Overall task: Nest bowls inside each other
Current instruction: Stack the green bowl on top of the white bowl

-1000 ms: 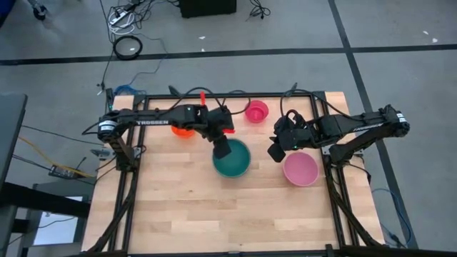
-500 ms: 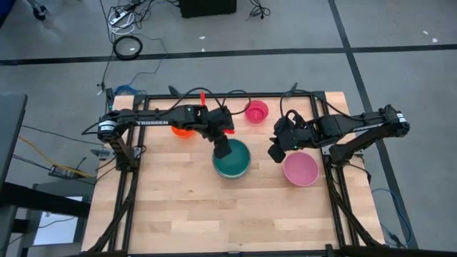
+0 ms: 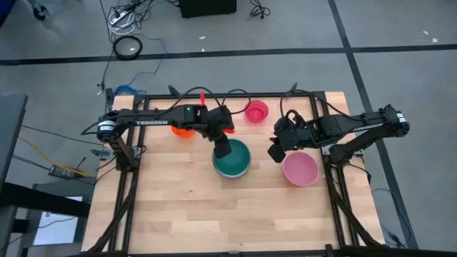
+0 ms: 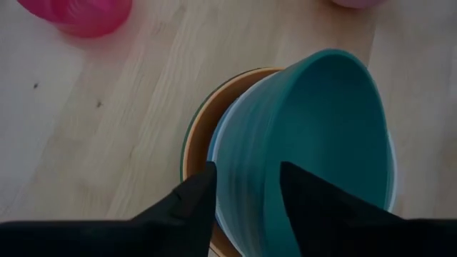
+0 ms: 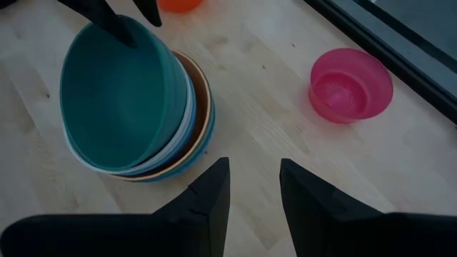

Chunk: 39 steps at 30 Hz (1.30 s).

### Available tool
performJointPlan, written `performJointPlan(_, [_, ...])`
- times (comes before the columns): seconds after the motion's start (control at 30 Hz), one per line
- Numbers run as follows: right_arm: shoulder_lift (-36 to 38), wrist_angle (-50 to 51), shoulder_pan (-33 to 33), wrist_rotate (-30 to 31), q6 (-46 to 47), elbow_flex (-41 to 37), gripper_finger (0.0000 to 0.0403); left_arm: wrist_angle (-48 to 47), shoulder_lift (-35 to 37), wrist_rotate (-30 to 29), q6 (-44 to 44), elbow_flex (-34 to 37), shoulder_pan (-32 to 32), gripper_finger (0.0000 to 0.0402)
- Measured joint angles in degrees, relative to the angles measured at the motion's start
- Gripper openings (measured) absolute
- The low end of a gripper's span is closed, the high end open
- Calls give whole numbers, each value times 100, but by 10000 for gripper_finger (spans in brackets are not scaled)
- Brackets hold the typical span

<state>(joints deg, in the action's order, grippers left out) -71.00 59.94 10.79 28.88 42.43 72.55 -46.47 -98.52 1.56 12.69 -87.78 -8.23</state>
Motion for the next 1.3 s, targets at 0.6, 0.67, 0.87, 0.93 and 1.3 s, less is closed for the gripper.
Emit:
performJointPlan(0.6, [0,20,-2,0,12,-2,112,-261,-21,-1219,-731,-765,-42,170])
performJointPlan(0.67, [0,20,-2,1,18,-2,112,-254,-20,-1257,-772,-673,-9,170])
performJointPlan(0.87, [0,20,-2,2,18,-2,113,-177,-22,-1267,-808,-246,153,170])
performJointPlan(0.93, [0,17,-2,2,18,-2,113,-104,-29,-1289,-735,-141,157,170])
performJointPlan(1.3, [0,15,-2,2,18,-2,113,-46,37,-1380,-624,-317,157,170])
